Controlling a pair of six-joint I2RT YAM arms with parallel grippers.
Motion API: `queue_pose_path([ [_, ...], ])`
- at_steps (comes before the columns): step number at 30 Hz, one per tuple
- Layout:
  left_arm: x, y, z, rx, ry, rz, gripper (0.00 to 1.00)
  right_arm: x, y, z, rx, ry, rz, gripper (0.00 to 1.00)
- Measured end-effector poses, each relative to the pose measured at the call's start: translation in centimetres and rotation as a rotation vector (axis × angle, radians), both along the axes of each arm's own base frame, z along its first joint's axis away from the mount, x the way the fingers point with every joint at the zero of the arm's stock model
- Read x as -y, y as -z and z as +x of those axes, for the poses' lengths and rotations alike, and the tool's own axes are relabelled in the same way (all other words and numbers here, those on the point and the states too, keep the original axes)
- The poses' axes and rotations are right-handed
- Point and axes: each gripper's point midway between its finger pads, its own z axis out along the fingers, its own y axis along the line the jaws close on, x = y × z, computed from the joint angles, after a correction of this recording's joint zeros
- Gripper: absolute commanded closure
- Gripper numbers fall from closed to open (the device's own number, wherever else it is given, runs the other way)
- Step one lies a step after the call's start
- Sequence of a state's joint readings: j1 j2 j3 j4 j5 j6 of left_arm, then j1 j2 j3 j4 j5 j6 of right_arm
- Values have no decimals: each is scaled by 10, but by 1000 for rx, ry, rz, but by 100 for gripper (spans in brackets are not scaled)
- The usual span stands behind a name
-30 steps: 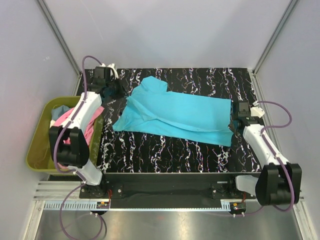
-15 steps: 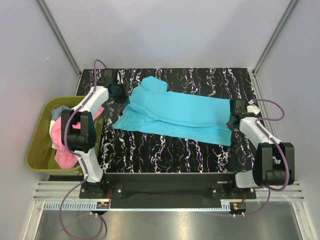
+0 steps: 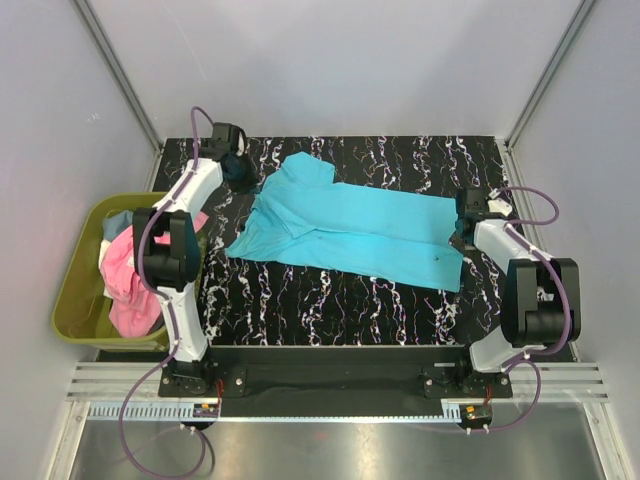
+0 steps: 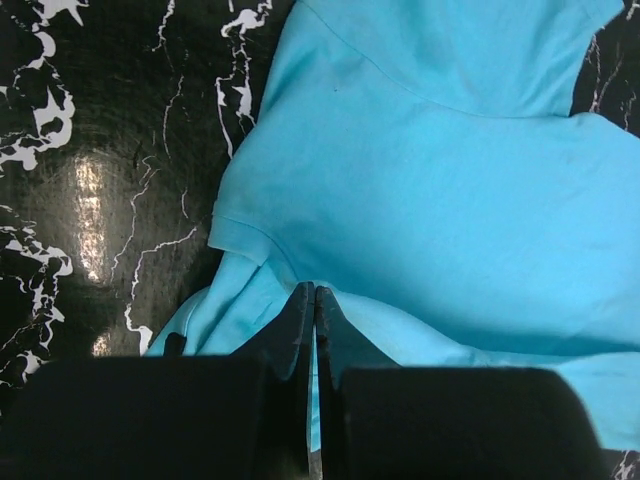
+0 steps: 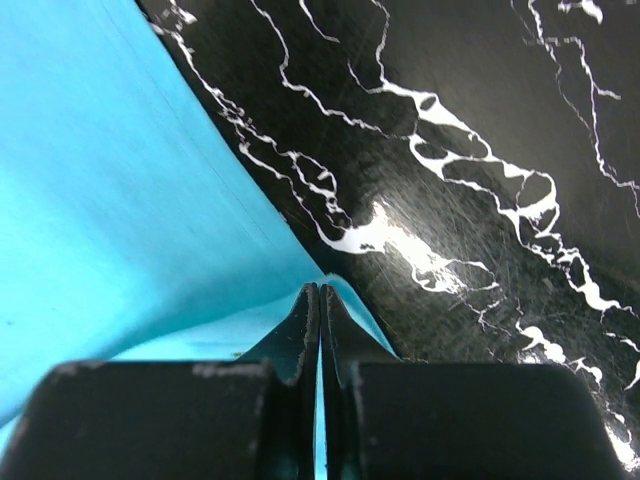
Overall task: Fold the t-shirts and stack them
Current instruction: Fold the tshirt
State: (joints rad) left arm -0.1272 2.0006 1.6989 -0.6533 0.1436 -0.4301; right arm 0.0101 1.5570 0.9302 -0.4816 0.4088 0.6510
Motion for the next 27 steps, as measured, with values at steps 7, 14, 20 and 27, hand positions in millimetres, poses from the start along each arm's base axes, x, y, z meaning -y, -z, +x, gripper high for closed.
queue_pose_path([
  [7,-5,13,-3,-54,-50,18,100,1,-2,6,2,-20,-10,100],
  [14,-11,18,-6,-81,-77,46,100,1,-2,10,0,-35,-17,100],
  [20,-10,16,0,-63,-74,42,100,0,5,18,-11,-43,-14,99],
  [27,13,8,30,13,-5,-61,46,-3,4,30,-1,-69,-5,55],
])
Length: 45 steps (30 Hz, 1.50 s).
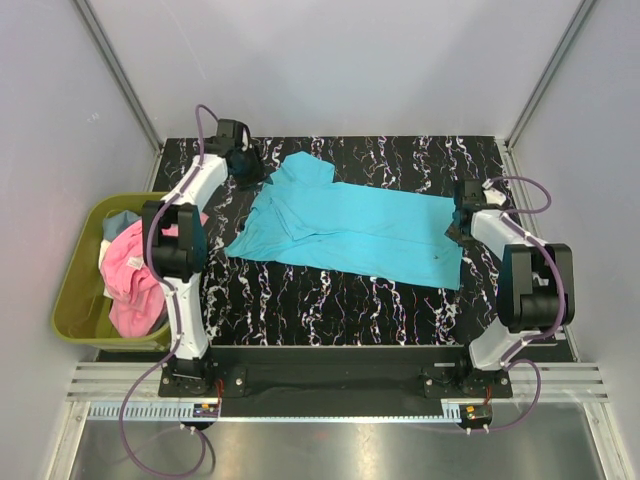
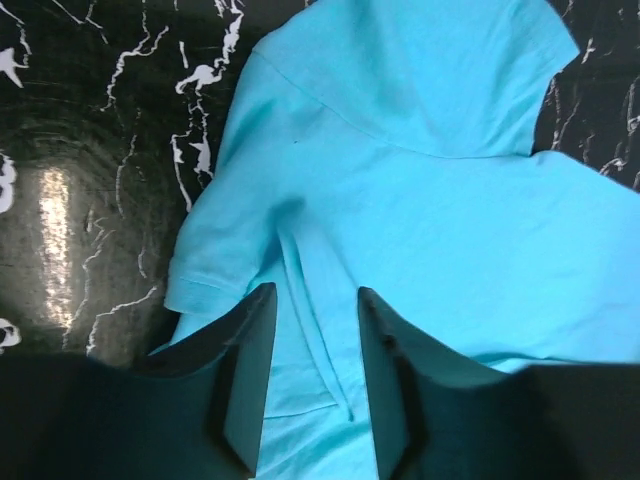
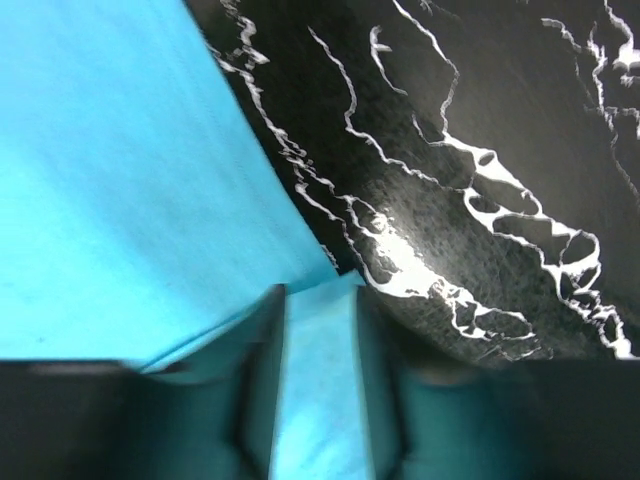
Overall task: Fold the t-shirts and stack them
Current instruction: Fold the tshirt
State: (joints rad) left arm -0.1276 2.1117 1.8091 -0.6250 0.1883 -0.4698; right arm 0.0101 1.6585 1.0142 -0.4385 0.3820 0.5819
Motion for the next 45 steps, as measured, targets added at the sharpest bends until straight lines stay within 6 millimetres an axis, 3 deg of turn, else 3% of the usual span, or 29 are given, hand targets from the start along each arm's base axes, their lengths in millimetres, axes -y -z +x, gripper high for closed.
queue_pose_path([
  [2,1,0,0,-5,-1,-5,43,-1,-6,4,7,-14,1,48],
  [7,-4,-15,-17,-8,-27,104,39,-9,-30,-2,-12,-5,51,46],
  [11,19,-51,-58,54,25,142,42,-30,-48,-21,29,-15,174,56],
  [14,40,-60,-103,83,76,110,44,-43,-42,-39,21,-15,247,64],
  [16,42,-47,-123,57,79,98,44,-46,-24,-51,-24,-6,279,65],
  [22,21,35,-160,-164,21,166,44,-33,24,-88,-166,88,308,64],
  [25,7,59,-174,-231,-28,226,43,-21,30,-95,-174,147,328,64],
  [30,-13,81,-193,-286,-108,296,43,-1,29,-92,-121,214,340,64],
  [35,-25,87,-201,-311,-159,346,41,-1,26,-97,-101,216,343,61],
  [38,-30,82,-202,-314,-174,373,39,-5,13,-106,-78,210,355,59],
  [41,-29,61,-188,-274,-172,375,39,-5,-11,-103,-13,194,349,58],
  [45,-19,29,-161,-161,-162,332,42,-13,-40,-82,82,103,365,56],
])
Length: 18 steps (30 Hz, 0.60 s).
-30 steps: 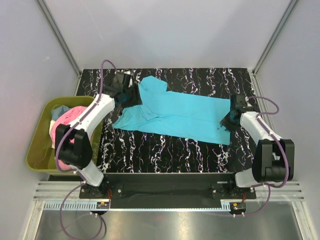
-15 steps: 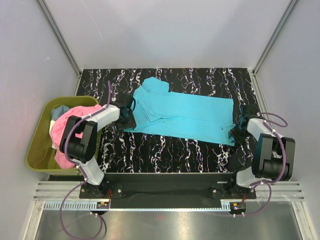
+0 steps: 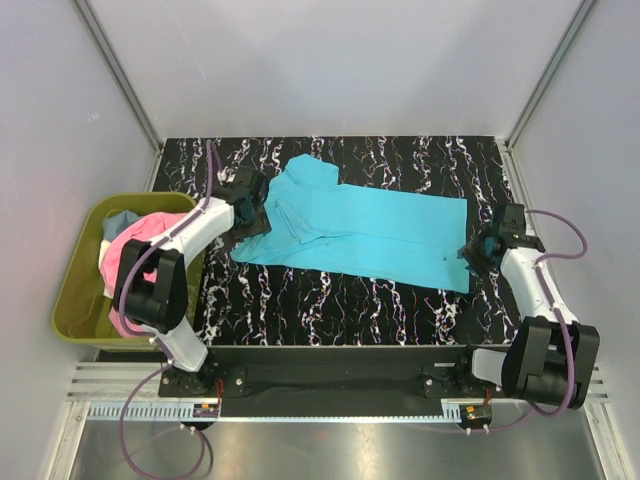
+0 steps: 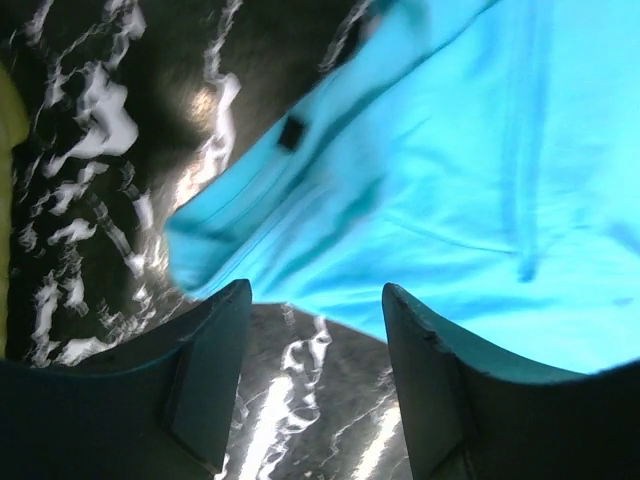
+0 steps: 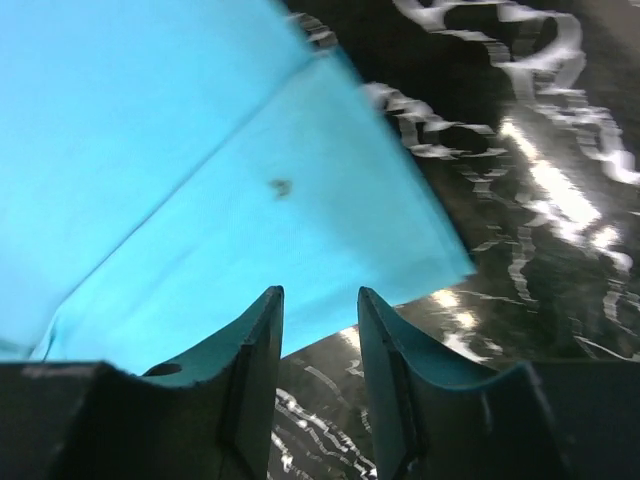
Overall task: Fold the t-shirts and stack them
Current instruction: Fold the tshirt
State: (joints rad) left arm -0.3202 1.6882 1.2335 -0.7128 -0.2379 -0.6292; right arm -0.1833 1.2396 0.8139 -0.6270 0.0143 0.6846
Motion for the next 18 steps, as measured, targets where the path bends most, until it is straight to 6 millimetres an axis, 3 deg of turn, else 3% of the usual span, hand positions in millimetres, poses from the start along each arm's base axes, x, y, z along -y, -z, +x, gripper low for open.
queue_pose_path([
  [3,22,-8,11,46,81,-110,44,-30,-11,15,51,-124,2,56],
  [7,60,-12,21,58,187,-284,42,-88,-25,37,103,-309,40,56],
  [10,82,-10,34,59,232,-355,36,-94,-28,44,120,-323,42,56],
  [18,114,17,38,3,226,-431,41,-91,-38,46,145,-321,19,56],
])
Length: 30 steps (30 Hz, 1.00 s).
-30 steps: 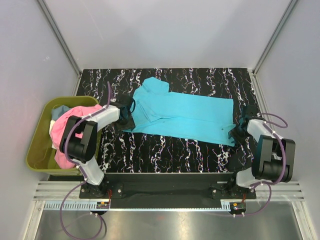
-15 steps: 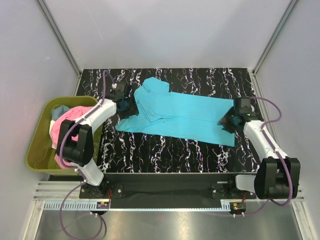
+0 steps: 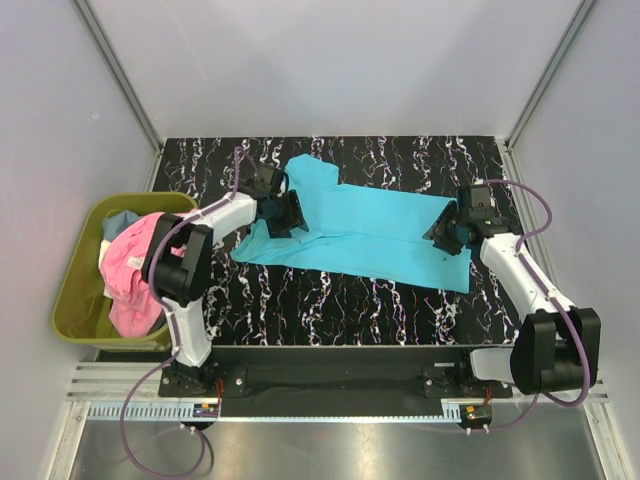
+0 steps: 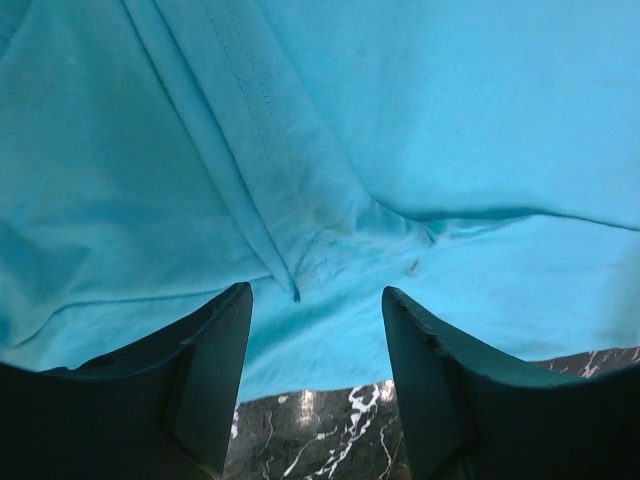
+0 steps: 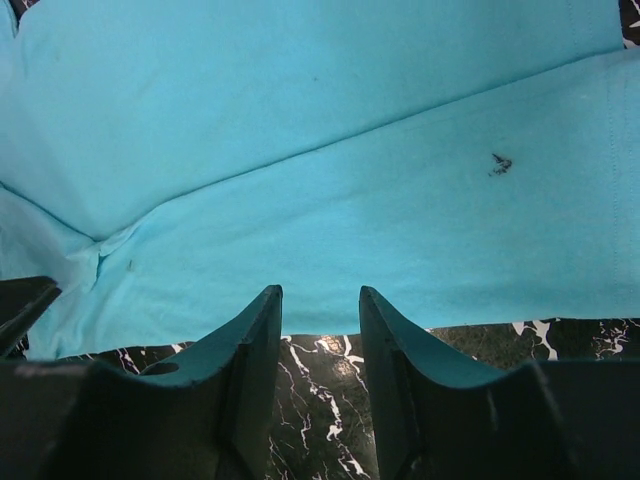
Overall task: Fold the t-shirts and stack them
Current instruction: Fold the tshirt
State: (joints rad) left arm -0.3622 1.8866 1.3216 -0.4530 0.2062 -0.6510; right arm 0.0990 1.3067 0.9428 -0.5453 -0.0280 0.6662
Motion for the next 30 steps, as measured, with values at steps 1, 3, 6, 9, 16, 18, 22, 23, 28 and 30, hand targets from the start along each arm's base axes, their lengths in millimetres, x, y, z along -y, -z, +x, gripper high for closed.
queue_pose_path([
  [1,2,6,0,-13,-3,1,42,0,-1,0,4,-1,-2,56],
  [3,5,18,-1,-42,-10,5,45,0,-3,0,9,-5,-5,56],
  [6,6,32,-4,-81,-21,12,51,2,-5,-1,18,-8,-12,56],
  [9,9,29,4,-69,-28,3,57,2,-10,-1,33,-9,-16,55],
  [16,15,24,18,-42,-37,-13,73,6,-18,-1,63,-3,-36,55],
  [18,17,24,22,-38,-36,-15,78,7,-18,-1,64,-2,-42,55],
  [22,24,23,30,-27,-30,-24,100,8,-18,-1,64,-2,-44,55],
  [23,26,23,30,-26,-27,-27,100,8,-18,-1,64,-1,-44,55],
  [28,39,18,36,-9,7,-61,100,8,-18,-1,64,-1,-45,55],
  [30,46,11,41,17,29,-81,100,8,-18,-1,64,0,-46,55],
])
